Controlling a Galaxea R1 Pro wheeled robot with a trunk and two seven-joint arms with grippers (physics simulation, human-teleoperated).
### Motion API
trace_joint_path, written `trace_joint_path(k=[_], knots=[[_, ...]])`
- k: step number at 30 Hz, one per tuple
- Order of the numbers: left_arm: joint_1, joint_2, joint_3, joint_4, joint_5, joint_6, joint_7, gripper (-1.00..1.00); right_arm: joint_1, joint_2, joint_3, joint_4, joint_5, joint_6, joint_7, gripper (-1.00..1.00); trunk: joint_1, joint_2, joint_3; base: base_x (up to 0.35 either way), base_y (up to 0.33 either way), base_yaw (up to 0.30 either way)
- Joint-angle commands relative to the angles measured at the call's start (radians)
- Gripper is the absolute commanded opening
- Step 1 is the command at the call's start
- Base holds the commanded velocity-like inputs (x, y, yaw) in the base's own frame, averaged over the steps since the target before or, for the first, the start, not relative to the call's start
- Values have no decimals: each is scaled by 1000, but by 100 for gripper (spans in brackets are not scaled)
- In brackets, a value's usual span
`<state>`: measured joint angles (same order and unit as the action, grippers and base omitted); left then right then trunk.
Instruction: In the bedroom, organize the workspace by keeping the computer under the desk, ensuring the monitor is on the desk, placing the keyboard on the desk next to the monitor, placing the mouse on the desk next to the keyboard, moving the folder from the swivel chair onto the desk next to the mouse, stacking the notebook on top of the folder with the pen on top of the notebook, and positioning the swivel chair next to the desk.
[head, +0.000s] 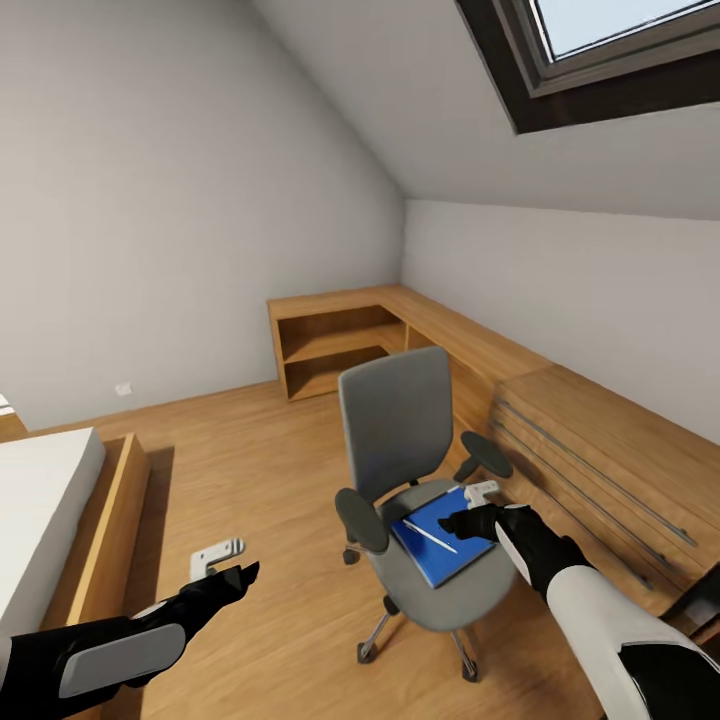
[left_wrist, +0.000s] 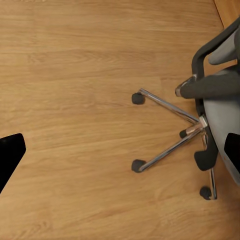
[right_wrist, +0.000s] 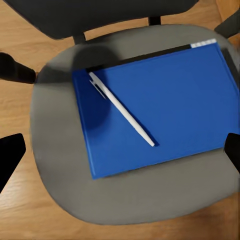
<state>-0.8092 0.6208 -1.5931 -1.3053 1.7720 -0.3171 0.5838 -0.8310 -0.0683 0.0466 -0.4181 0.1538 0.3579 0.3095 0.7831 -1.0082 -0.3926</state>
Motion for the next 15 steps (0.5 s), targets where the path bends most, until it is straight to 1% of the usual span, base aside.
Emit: trace_joint_path(k=[1,2,3,5,10,15], knots=[[-2,0,-3,-2,6,-7,1,100,0,-1,5,-2,11,4,4,100,0,-1,-1,83,0,0],[-2,0,-3,-2,6,-7,1,100,0,-1,8,-2,11,4,4,100,0,-1,-1,67,0,0],[-2,0,-2,0,5,-7,1,100,0,-1,67,-2,14,3,2,100,0,-1,-1,108,0,0],[-2,0,-2,0,5,-7,2,100,0,-1,97,-3,15,3,1,100,0,-1,-1,250,0,0],[-2,0,-2,0,6,-7,1,100,0,-3,99,-2,15,3,2,100,0,-1,-1,178,0,0],[-2,0,-2,0,6,-7,0,100,0,-5,99,-2,15,3,2,100,0,-1,-1,239,0,0]])
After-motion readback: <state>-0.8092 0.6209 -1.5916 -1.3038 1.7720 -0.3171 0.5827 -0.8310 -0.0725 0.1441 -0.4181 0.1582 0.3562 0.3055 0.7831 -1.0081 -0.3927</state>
